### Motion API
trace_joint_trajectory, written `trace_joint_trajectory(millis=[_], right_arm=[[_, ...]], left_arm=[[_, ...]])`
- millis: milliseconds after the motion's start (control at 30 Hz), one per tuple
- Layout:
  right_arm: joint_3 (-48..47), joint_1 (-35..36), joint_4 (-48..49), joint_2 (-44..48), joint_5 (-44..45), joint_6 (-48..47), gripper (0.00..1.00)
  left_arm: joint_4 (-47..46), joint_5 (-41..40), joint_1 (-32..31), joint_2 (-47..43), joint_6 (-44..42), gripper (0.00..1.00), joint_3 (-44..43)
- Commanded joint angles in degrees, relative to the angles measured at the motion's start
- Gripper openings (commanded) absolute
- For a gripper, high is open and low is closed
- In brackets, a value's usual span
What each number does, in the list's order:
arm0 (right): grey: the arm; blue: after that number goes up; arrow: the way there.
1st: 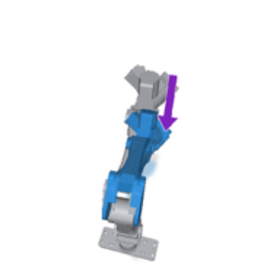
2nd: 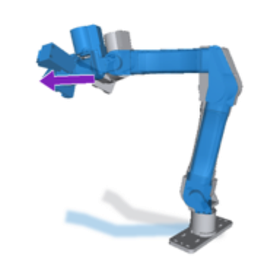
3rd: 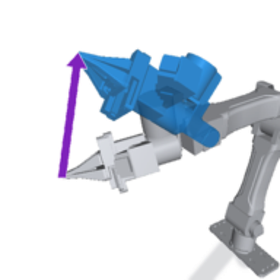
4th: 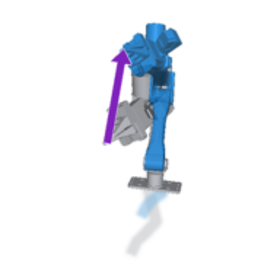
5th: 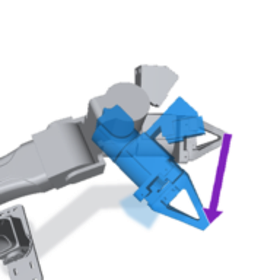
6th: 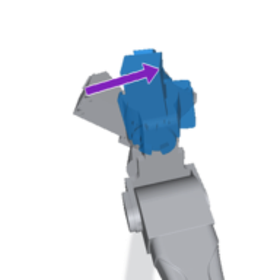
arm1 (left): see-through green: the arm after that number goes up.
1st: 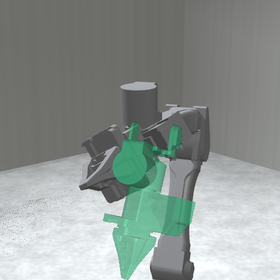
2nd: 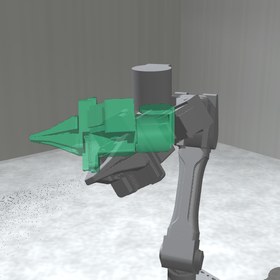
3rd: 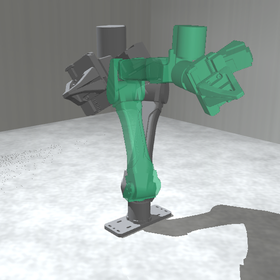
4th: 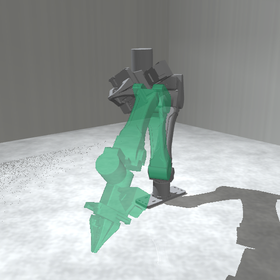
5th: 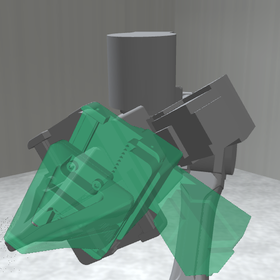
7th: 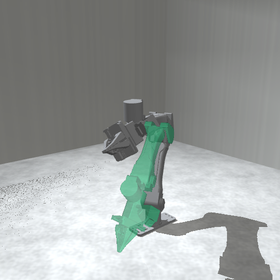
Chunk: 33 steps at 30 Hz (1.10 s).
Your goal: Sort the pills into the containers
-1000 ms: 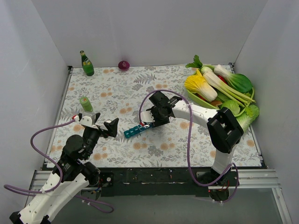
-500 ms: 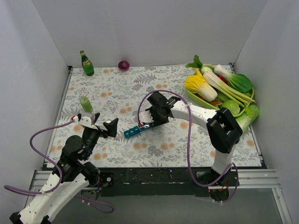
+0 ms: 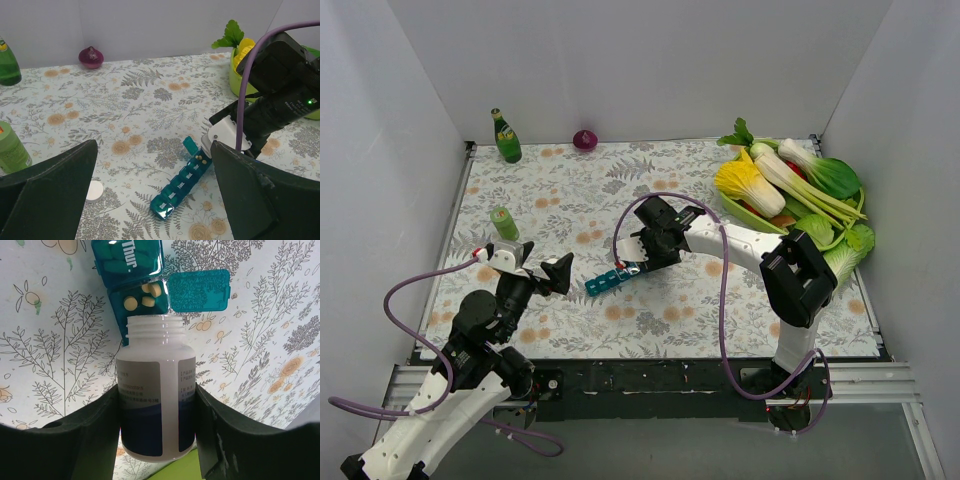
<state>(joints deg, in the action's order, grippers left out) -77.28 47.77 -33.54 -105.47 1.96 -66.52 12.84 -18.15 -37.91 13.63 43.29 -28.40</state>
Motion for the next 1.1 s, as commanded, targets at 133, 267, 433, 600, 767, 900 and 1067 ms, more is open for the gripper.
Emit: trace_joint_trajectory(millis=[133,267,433,600,767,900,1067], right_arm=[[-2.1,0.0,-0.3,1.0,-1.6,3.1,0.01],[-1.8,-0.8,0.1,2.2,-4.9,4.9,0.01],[-1.5,-2.5,1.4,5.2,-9.8,8.6,0.01],[-1.4,-5.7,3.6,9.7,-16.7,13.6,0.01],[0.3,-11.5,7.8,17.5,-31.2,22.0,0.01],[2.9,-16.4,13.2,23.9,-48.5,29.8,0.01],[5.1,-21.0,19.7,28.1,-66.4,40.1,0.01]], left_arm=[[-0.6,0.2,0.4,-0.4,-0.5,0.98,0.4],[-0.6,0.2,0.3,0.2,-0.3,0.98,0.5],[-0.4,-0.1,0.4,1.2,0.1,0.98,0.4],[0.4,-0.2,0.4,4.7,1.4,0.98,-0.5],[3.4,1.8,0.3,12.2,10.3,0.98,-4.2],[9.6,2.6,1.2,22.3,17.9,0.98,-10.0],[17.5,11.0,10.2,39.4,23.9,0.98,-15.3]])
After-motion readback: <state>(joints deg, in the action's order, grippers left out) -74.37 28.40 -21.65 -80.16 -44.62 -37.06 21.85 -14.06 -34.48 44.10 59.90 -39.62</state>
